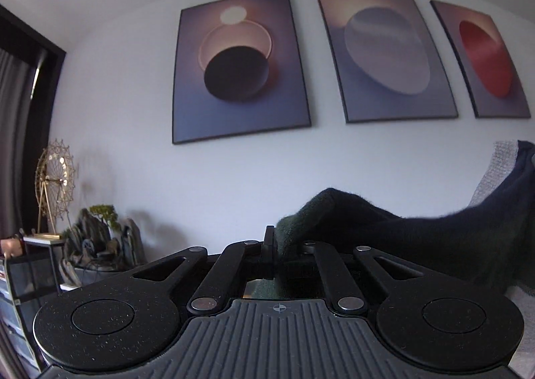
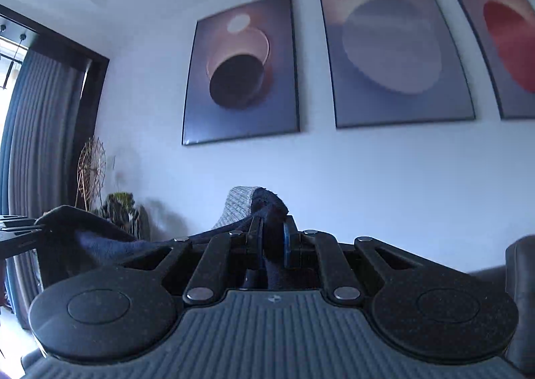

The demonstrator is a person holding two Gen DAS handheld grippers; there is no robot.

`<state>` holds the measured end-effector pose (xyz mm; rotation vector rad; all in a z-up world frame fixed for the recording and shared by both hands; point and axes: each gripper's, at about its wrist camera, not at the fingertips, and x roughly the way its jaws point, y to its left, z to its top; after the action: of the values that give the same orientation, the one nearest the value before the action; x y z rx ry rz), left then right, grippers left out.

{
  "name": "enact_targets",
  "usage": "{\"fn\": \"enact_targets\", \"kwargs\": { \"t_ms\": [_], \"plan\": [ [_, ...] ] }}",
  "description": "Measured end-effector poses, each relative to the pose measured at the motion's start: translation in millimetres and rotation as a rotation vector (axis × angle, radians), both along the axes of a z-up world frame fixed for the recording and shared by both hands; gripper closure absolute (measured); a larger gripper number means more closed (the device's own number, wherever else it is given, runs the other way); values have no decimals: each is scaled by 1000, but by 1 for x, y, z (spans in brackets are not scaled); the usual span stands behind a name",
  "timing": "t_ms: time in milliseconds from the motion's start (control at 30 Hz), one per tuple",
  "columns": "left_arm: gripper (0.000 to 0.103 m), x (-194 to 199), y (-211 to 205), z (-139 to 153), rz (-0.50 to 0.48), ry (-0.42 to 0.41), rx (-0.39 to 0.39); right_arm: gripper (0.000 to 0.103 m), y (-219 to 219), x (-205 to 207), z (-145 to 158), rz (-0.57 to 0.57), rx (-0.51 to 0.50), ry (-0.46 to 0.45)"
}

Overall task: Fold clothes
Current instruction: 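Lift the sweater high with both grippers and shake it out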

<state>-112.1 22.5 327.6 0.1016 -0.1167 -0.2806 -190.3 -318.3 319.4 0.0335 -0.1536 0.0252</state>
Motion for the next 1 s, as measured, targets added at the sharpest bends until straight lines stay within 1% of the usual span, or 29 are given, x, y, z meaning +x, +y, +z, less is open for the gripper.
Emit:
{"fn": "enact_targets", "kwargs": {
  "t_ms": [67, 100, 167, 233, 300, 333, 400, 467, 500, 533, 567, 667, 700, 733, 767, 800, 833, 900, 933, 967, 1000],
  "plan": [
    [103, -6, 2, 3, -15, 11, -5, 92, 1, -8, 6, 4, -8, -26],
    [103, -5, 2, -2, -20, 15, 1, 93, 1, -12, 5, 6, -14, -34],
    [103, -2, 0, -17, -21, 22, 26, 103, 3, -18, 5, 7, -28, -56],
    [103, 11, -6, -38, -38, 62, 42, 103, 2, -24, 5, 12, -39, -65],
    [103, 37, -14, -71, -58, 126, 58, 103, 1, -8, -8, 17, -46, -29],
    [103, 57, -23, -92, -62, 172, 69, 103, 0, 11, -24, 16, -48, 20],
    [103, 105, -48, -147, -46, 284, 126, 103, -3, 48, -57, 16, -50, 119],
    [103, 154, -70, -213, -12, 434, 187, 103, -12, 93, -115, 43, -5, 282],
    [103, 175, -76, -249, -2, 513, 214, 103, -14, 112, -152, 66, 12, 383],
    [103, 193, -79, -286, 13, 582, 256, 100, -16, 131, -189, 87, 29, 483],
    [103, 208, -81, -323, 29, 646, 299, 99, -17, 145, -227, 103, 28, 578],
    [103, 230, -70, -417, 82, 782, 440, 99, -11, 164, -345, 157, 13, 864],
    [103, 233, -63, -437, 89, 814, 463, 99, -7, 166, -378, 175, 18, 938],
    [100, 235, -55, -454, 94, 841, 483, 99, -4, 166, -403, 200, 43, 996],
    [96, 236, -48, -463, 98, 855, 495, 99, -1, 166, -428, 224, 69, 1054],
    [85, 238, -40, -472, 102, 869, 506, 98, 3, 165, -452, 248, 94, 1110],
    [78, 239, -33, -479, 104, 882, 513, 96, 9, 165, -466, 265, 114, 1143],
    [75, 247, -25, -475, 101, 893, 493, 86, 19, 165, -489, 300, 150, 1189],
    [73, 250, -22, -472, 93, 893, 475, 74, 24, 164, -499, 318, 166, 1203],
    [69, 253, -19, -468, 84, 892, 459, 66, 25, 165, -502, 323, 178, 1207],
    [57, 257, -18, -464, 72, 888, 450, 64, 28, 165, -507, 323, 179, 1208]
  ]
}}
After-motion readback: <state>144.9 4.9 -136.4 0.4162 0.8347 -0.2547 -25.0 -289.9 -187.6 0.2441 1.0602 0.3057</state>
